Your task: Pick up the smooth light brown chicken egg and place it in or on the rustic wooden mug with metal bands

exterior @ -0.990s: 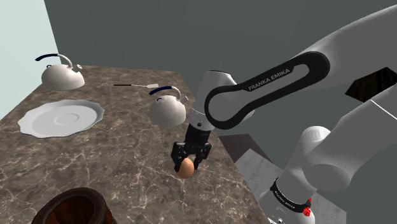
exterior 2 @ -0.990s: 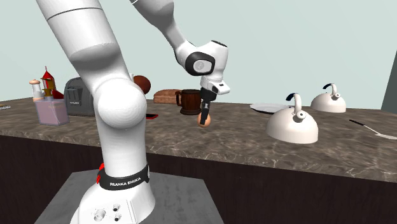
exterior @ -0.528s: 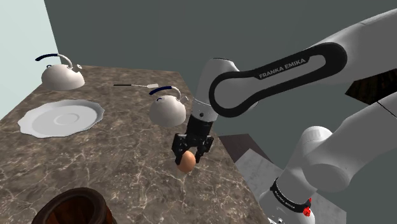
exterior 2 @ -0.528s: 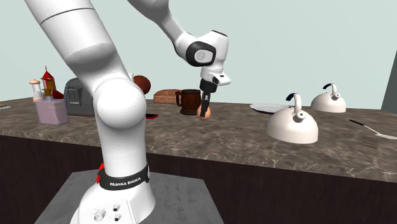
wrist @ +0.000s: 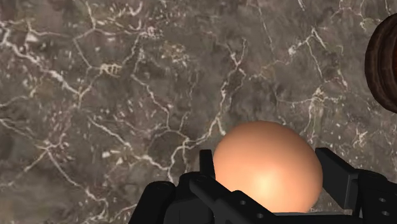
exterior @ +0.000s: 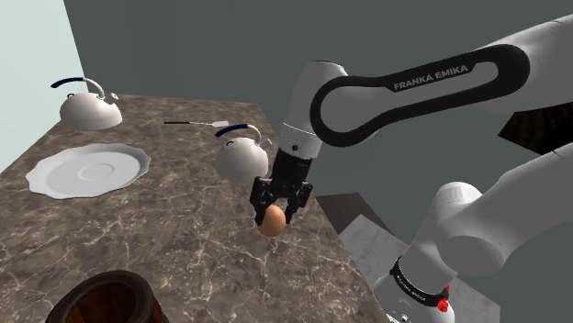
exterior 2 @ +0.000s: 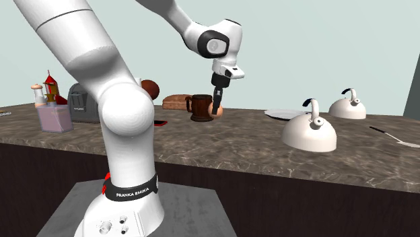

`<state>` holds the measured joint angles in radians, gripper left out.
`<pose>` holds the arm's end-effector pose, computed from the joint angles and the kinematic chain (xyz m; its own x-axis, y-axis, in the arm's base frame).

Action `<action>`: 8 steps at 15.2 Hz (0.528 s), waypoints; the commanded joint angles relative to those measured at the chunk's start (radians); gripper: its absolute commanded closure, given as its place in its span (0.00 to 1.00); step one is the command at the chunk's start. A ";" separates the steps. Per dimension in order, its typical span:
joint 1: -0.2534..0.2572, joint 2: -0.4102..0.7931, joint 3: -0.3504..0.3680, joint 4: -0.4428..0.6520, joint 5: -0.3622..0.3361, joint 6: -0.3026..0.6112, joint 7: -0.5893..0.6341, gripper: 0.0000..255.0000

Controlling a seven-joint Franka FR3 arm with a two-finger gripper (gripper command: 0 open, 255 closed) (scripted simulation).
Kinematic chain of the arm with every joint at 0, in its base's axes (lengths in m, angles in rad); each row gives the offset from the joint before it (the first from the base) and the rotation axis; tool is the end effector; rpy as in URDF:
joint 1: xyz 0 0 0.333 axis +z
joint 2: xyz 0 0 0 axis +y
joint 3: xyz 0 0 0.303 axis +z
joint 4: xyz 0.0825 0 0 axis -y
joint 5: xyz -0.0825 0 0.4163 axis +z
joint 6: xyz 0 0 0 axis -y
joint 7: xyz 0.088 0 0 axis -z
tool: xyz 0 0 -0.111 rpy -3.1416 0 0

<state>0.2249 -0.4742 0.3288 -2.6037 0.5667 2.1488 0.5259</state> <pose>0.3553 0.2382 0.3728 0.9410 -0.2825 -0.1864 -0.3247 -0.9090 -0.2613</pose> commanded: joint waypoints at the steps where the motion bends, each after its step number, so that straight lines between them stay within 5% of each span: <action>1: -0.002 -0.017 -0.005 0.016 -0.009 -0.031 0.011 1.00; 8: -0.010 -0.057 -0.022 0.080 -0.036 -0.132 0.045 1.00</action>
<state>0.2160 -0.5242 0.3090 -2.5335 0.5347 2.0330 0.5651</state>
